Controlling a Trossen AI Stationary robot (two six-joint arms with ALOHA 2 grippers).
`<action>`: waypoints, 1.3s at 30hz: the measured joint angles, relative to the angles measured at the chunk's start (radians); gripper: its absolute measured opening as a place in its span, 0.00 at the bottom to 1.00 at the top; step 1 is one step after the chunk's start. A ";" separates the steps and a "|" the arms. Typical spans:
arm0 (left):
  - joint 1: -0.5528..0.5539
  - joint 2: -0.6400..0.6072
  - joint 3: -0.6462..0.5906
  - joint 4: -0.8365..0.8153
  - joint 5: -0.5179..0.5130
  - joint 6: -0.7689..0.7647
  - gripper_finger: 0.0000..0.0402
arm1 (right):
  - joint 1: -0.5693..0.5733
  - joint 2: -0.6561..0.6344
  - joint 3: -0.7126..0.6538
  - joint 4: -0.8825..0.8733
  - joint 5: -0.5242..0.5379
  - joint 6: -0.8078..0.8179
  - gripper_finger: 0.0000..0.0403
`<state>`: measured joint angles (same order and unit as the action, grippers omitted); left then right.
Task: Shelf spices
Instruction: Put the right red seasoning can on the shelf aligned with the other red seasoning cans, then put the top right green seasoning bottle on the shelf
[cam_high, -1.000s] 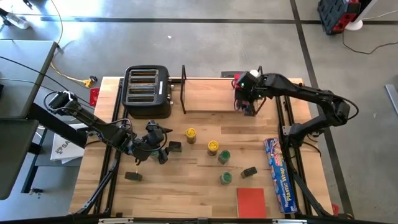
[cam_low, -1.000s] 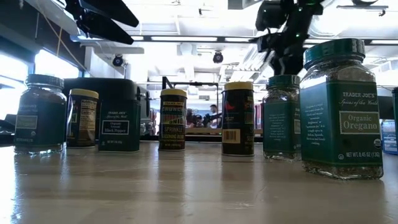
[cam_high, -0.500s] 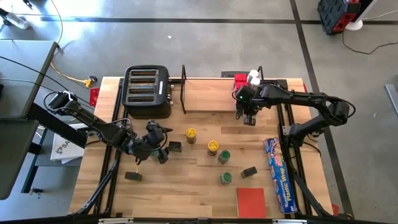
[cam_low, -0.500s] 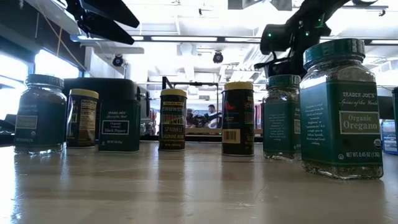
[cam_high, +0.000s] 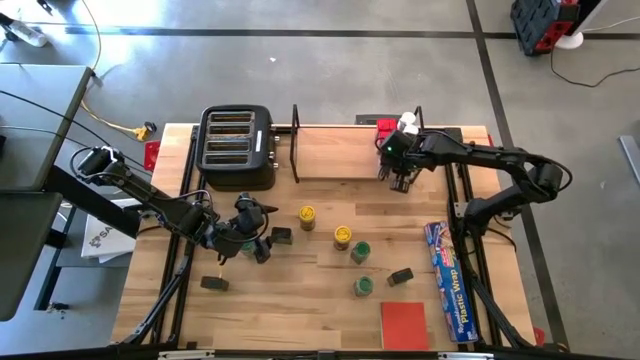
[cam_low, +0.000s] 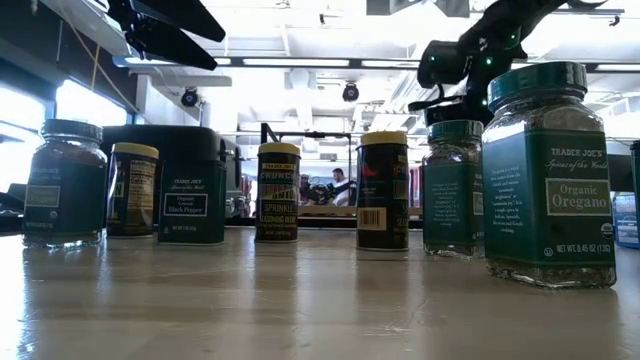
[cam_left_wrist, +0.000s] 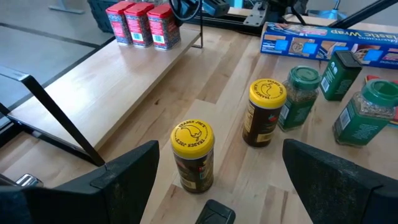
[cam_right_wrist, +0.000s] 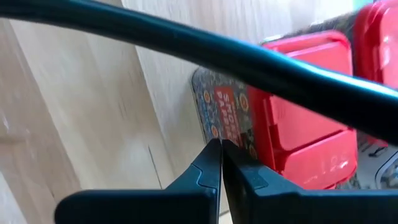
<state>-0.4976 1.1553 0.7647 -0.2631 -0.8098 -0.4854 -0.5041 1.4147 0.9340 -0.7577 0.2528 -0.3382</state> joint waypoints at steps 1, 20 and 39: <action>0.000 0.000 0.000 0.000 0.000 0.000 0.84 | 0.000 0.000 0.000 0.010 0.000 0.000 0.02; 0.000 0.000 0.000 -0.001 -0.006 0.028 0.84 | 0.436 -0.276 0.036 0.010 -0.265 0.335 0.02; 0.000 0.002 0.000 -0.001 -0.004 0.018 0.84 | 0.716 0.011 0.070 0.271 -0.407 0.231 0.66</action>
<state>-0.4975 1.1571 0.7643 -0.2639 -0.8133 -0.4671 0.2123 1.4257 1.0042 -0.4865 -0.1538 -0.1071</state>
